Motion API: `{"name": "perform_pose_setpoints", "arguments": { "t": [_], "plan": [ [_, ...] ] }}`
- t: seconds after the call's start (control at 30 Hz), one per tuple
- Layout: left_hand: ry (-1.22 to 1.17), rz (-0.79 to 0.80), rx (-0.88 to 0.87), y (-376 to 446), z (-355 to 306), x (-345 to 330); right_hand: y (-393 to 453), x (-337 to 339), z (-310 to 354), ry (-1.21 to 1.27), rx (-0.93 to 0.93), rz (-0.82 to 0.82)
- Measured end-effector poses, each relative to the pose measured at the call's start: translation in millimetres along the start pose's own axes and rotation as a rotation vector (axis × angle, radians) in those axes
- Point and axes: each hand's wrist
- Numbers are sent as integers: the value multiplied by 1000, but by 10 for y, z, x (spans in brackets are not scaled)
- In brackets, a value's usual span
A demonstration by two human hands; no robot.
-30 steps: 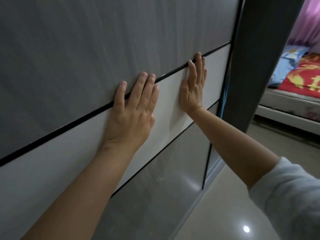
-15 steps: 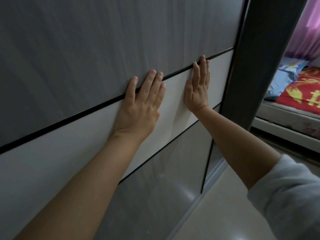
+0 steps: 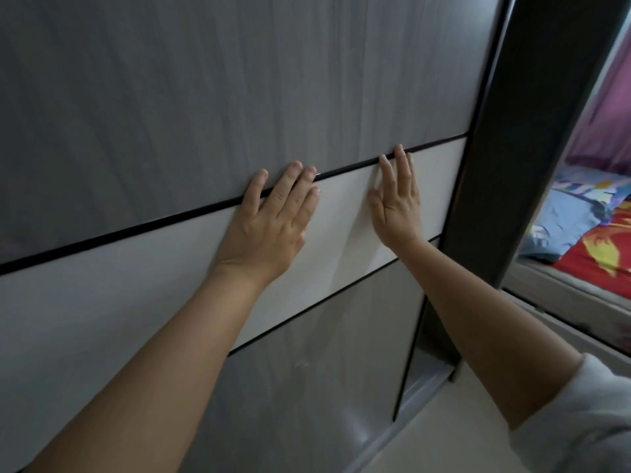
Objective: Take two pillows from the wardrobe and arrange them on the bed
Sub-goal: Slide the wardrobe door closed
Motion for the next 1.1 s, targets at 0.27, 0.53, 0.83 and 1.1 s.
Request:
{"name": "perform_pose_setpoints", "arguments": {
  "t": [0.27,0.53,0.83,1.1],
  "plan": [
    [65,-2,-47,751,-725,-319,414,342,-977,-29,4,31],
    [86,93,-31,1527,-1453,-582,861,658,-1890,-109,-26,6],
    [37,127,11,2387,-2189,-853,1326,775,-2949,-8,-11,-50],
    [77,103,-9,2969,-2753,-1078,1666,805,-3687,133,-12,-79]
  ]
}}
Point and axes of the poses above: each hand's wrist, its own y-axis towards the middle knuckle, its own x-axis out of the back of the hand, z = x × y, and after that the axes turned 3 degrees about y, right-handed
